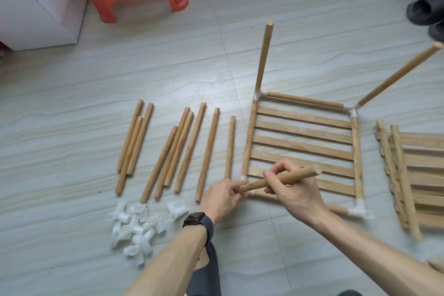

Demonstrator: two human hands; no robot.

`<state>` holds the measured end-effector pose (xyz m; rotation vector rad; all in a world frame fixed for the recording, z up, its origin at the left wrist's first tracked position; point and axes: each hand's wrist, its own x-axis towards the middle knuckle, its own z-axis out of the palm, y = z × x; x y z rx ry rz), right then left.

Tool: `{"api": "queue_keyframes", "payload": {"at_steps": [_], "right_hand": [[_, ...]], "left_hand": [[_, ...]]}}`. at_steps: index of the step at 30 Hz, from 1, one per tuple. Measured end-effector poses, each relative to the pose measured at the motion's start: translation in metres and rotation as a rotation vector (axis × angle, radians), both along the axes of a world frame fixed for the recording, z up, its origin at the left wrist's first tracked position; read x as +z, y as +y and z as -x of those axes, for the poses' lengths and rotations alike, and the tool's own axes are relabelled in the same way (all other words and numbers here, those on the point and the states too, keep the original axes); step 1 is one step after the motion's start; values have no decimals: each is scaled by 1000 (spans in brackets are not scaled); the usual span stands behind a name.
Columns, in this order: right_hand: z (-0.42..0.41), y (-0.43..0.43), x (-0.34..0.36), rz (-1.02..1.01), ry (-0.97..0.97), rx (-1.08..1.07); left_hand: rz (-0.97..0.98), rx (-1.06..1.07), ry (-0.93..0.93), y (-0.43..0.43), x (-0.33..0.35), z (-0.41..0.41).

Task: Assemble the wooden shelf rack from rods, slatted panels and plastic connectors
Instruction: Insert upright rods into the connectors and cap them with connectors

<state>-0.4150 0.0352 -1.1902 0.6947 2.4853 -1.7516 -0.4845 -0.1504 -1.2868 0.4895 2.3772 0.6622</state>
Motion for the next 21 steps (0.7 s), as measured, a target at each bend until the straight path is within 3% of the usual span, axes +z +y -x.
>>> {"api": "queue_keyframes", "payload": {"at_steps": [6, 13, 16, 18, 21], "right_hand": [[5, -3, 4, -414, 179, 253], [21, -8, 18, -844, -207, 410], [24, -28, 19, -1013, -76, 579], [27, -40, 17, -1016, -49, 651], [31, -40, 8, -905, -184, 704]], "left_hand": [[-17, 55, -65, -2, 0, 4], [2, 21, -68, -3, 5, 6], [15, 2, -74, -3, 9, 7], [31, -49, -79, -3, 11, 9], [78, -89, -79, -3, 14, 12]]}}
